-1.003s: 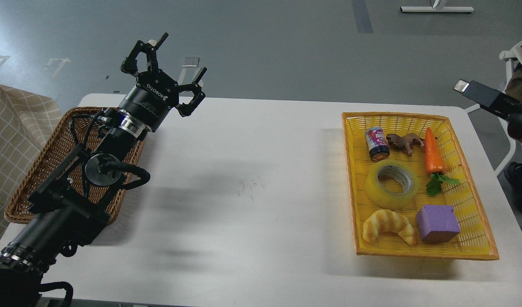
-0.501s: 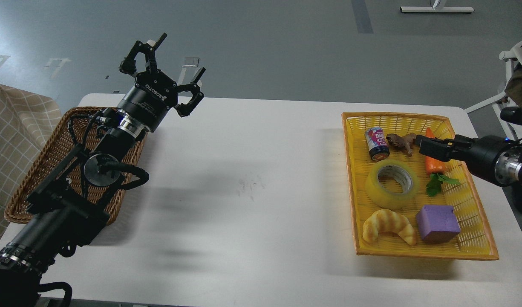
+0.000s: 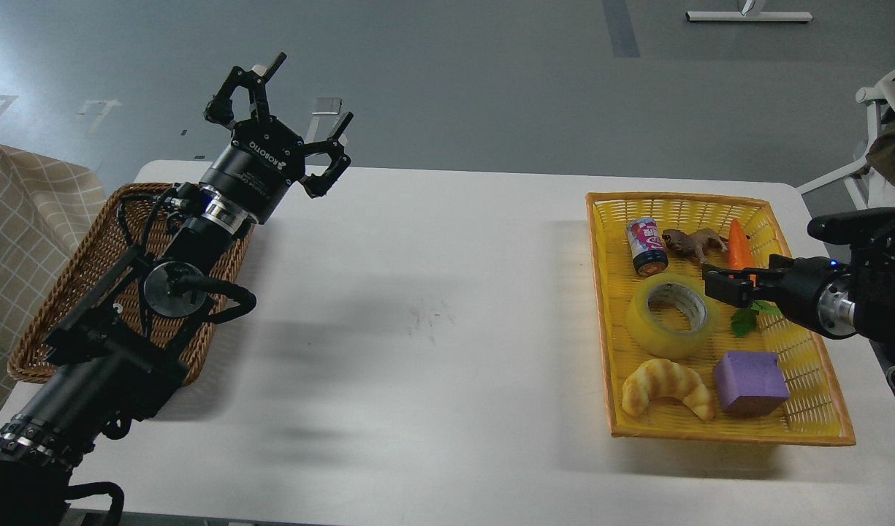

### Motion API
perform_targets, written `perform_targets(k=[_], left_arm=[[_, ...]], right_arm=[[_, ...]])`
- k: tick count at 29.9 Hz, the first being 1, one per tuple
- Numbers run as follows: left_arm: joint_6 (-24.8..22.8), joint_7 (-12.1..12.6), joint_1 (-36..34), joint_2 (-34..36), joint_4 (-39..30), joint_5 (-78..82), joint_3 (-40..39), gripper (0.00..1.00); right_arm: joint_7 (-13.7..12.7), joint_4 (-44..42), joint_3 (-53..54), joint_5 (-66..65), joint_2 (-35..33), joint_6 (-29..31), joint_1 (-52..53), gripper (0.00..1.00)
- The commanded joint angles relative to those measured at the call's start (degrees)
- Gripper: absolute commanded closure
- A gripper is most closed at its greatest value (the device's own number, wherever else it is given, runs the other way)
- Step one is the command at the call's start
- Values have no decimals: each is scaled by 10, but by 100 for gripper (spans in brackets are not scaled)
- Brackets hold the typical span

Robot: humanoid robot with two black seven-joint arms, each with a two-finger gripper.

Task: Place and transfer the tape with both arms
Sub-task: 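Reach the right gripper into the yellow tape roll's hole and grasp it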

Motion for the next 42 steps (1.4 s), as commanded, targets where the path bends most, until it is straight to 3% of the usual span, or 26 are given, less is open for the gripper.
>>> perform_targets(k=[1, 21, 32, 42], left_arm=[[0, 0, -1, 1, -1, 0, 0, 2], [0, 0, -1, 2, -2, -2, -3, 2], [0, 0, -1, 3, -2, -2, -3, 2], [0, 0, -2, 3, -2, -2, -3, 2]], right_arm=[[1, -12, -32, -9, 6, 0, 18, 2], [1, -84, -115, -10, 44, 0, 62, 4], [2, -111, -119, -7, 69, 0, 77, 18], [6, -110, -134, -5, 68, 0, 76, 25]])
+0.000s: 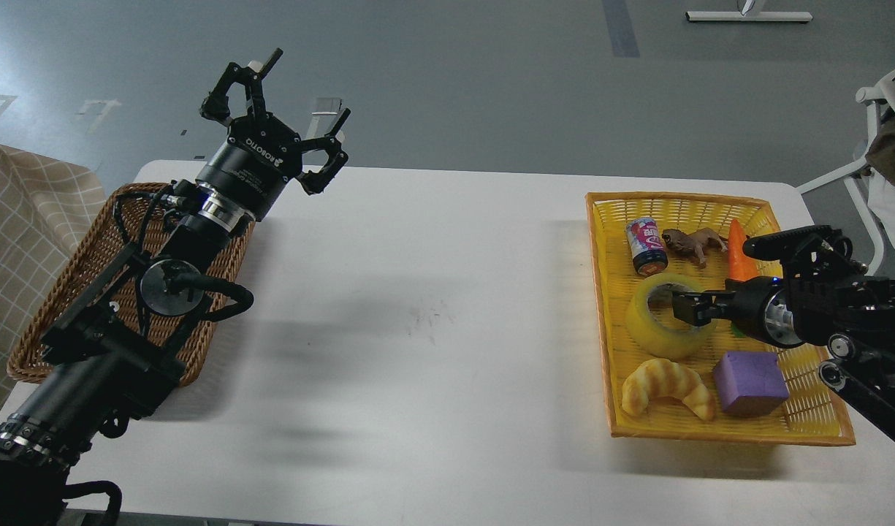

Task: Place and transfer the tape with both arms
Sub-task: 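Reach the right gripper into the yellow tape roll's hole and grasp it, then lift the tape roll with the right gripper and carry it toward the table center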

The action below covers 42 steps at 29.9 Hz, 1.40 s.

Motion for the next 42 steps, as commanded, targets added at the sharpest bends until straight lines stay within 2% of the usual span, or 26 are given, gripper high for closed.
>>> perform_targets(k=[1, 12, 16, 18, 20, 23, 27, 28, 29, 35, 42], left_arm=[[0, 0, -1, 1, 0, 0, 0, 2], [0, 0, -1, -1, 0, 0, 0, 2], [0, 0, -1, -1, 0, 0, -1, 2], [0, 0, -1, -1, -1, -1, 0, 2], [0, 0, -1, 0, -1, 0, -1, 2], [0, 0, -1, 0, -1, -1, -1, 2], [0, -1, -1, -2, -1, 0, -1, 2], [0, -1, -1, -2, -1, 0, -1, 2], [0, -1, -2, -1, -1, 0, -1, 2], [0, 0, -2, -1, -1, -1, -1, 2], [0, 0, -11, 2, -1, -1, -3, 2]], right_arm=[[1, -1, -7, 1, 0, 0, -1, 25], [3, -5, -19, 2, 1, 0, -1, 28], [3, -5, -19, 2, 1, 0, -1, 38], [3, -4, -18, 6, 1, 0, 0, 56], [3, -5, -18, 8, 2, 0, 1, 67], [3, -5, -18, 8, 2, 0, 5, 72], [3, -5, -18, 9, 1, 0, 6, 96], [3, -5, -18, 9, 1, 0, 6, 96], [3, -5, -18, 12, 1, 0, 9, 100], [4, 9, -16, 26, 0, 0, 30, 100], [4, 44, -13, 84, -52, 0, 87, 100]])
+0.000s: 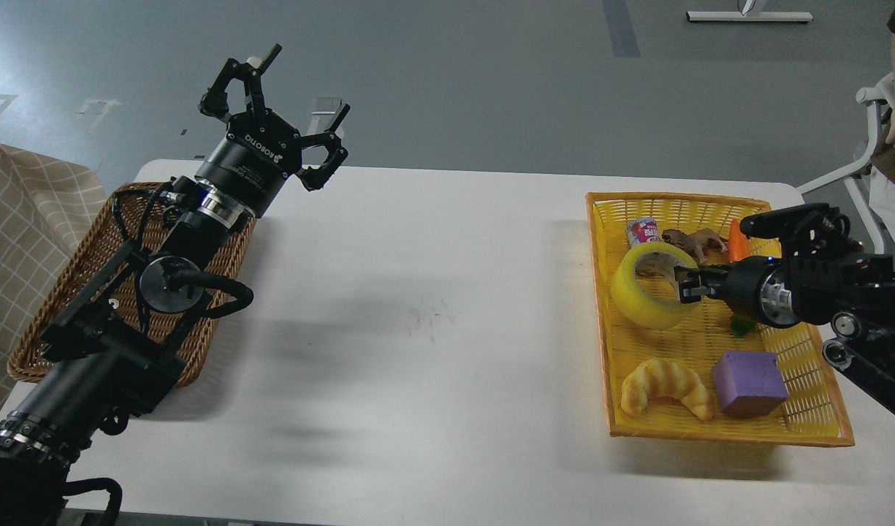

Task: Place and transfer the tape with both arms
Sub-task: 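Lift the tape roll with the right gripper and carry it toward the table center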

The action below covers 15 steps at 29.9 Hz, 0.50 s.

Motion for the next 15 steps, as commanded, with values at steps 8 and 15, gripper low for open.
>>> perform_targets(k=[8, 15], left_arm=[[0, 1, -9, 5, 3, 3, -2, 2], [0, 0, -8, 5, 2, 2, -3, 2]], right_arm=[[-1, 22, -1, 62, -39, 0, 109, 100], [-1, 20, -7, 62, 17, 0, 135, 100]])
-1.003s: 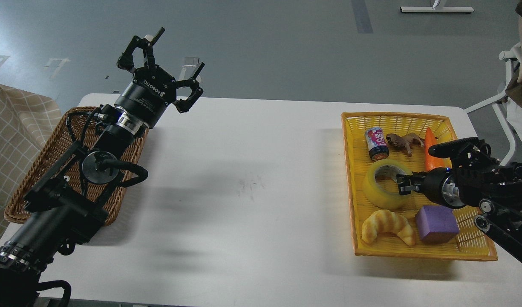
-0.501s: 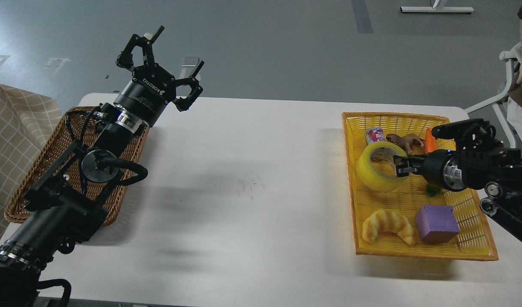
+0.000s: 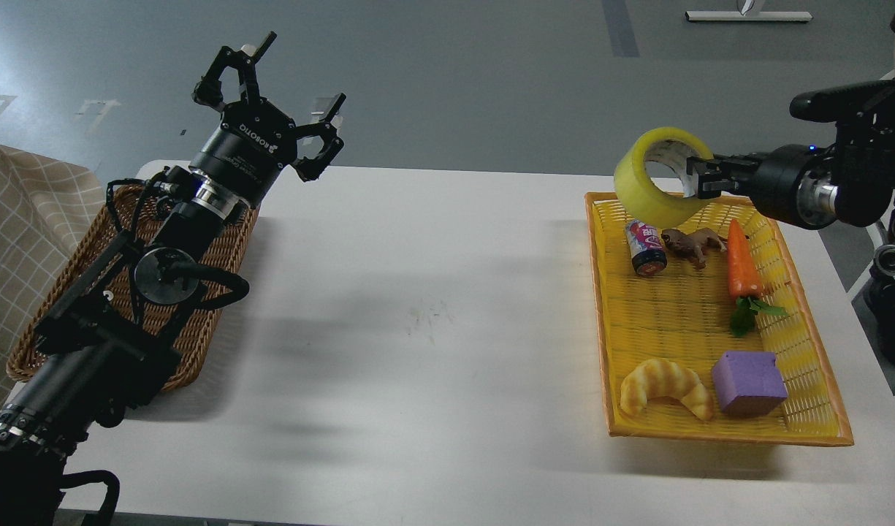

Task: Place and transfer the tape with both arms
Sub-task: 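Lift the tape roll with the right gripper and carry it toward the table center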

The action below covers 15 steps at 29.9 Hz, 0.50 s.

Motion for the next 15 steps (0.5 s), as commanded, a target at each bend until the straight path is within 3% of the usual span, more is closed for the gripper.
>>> perform_targets(k=[1, 15], left_arm=[[0, -1, 1, 1, -1, -2, -1, 2], [0, -1, 2, -3, -3, -3, -15, 2]], right_arm=[[-1, -1, -9, -1, 38, 0, 13, 100], [-6, -29, -74, -4, 154, 0, 46, 100]])
